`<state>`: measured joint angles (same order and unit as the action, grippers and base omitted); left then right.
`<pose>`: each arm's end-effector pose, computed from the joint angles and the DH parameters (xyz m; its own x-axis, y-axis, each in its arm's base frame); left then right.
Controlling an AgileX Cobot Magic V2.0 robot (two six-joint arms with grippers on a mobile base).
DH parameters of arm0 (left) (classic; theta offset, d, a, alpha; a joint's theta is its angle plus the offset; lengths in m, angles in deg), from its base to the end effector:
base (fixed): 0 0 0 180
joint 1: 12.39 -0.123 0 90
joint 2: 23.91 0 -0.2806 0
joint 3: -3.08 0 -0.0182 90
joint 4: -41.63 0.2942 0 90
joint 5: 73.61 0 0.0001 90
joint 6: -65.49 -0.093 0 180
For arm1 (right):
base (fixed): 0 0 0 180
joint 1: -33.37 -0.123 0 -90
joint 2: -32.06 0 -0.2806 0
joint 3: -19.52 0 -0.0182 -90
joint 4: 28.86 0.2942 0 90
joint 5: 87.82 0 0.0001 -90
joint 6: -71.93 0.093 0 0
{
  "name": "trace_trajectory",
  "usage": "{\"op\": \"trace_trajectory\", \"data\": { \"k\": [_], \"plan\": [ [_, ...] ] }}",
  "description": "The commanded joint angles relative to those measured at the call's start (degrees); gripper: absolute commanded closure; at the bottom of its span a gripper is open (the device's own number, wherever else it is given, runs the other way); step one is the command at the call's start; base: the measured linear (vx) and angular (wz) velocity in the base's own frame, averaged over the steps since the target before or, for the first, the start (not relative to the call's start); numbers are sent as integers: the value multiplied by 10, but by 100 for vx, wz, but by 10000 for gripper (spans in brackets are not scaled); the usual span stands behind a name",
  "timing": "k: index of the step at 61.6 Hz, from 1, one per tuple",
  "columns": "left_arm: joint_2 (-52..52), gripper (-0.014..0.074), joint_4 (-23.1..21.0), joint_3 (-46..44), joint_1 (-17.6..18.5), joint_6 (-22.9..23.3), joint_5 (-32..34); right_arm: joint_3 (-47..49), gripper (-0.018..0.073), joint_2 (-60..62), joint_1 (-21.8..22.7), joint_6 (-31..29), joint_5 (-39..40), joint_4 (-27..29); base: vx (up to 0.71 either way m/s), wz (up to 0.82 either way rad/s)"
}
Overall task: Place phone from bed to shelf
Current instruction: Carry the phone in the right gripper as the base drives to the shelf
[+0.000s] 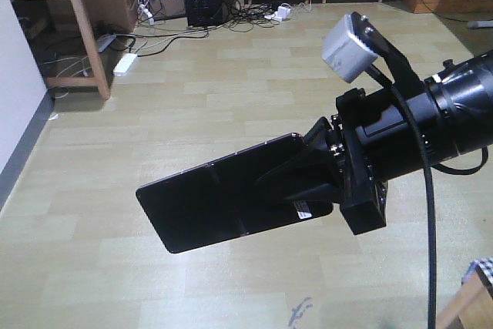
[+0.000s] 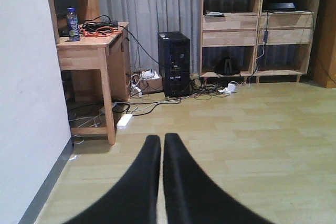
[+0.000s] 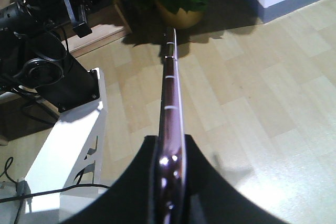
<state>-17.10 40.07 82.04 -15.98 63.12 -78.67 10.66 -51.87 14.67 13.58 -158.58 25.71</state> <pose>0.1062 0.0064 0.1947 -0.0153 0.0133 -0.9998 -0.0600 0.9981 0.0142 0.2547 0.1618 0.3535 -0.3923 -0.5050 -0.7688 -0.9190 0.2514 0.3038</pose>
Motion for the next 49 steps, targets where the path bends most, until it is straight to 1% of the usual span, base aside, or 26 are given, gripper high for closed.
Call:
{"op": "trace_trajectory", "data": {
  "k": [1, 28, 49],
  "plan": [
    [-4, 595, -6, -14, 4, 5, 41, 16, 561, 17, 1, -5, -29, 44, 37, -6],
    [-4, 595, -6, -14, 4, 5, 41, 16, 561, 17, 1, -5, -29, 44, 39, -8],
    [-4, 595, -6, -14, 4, 5, 41, 16, 561, 17, 1, -5, -29, 44, 41, -17]
  ]
}}
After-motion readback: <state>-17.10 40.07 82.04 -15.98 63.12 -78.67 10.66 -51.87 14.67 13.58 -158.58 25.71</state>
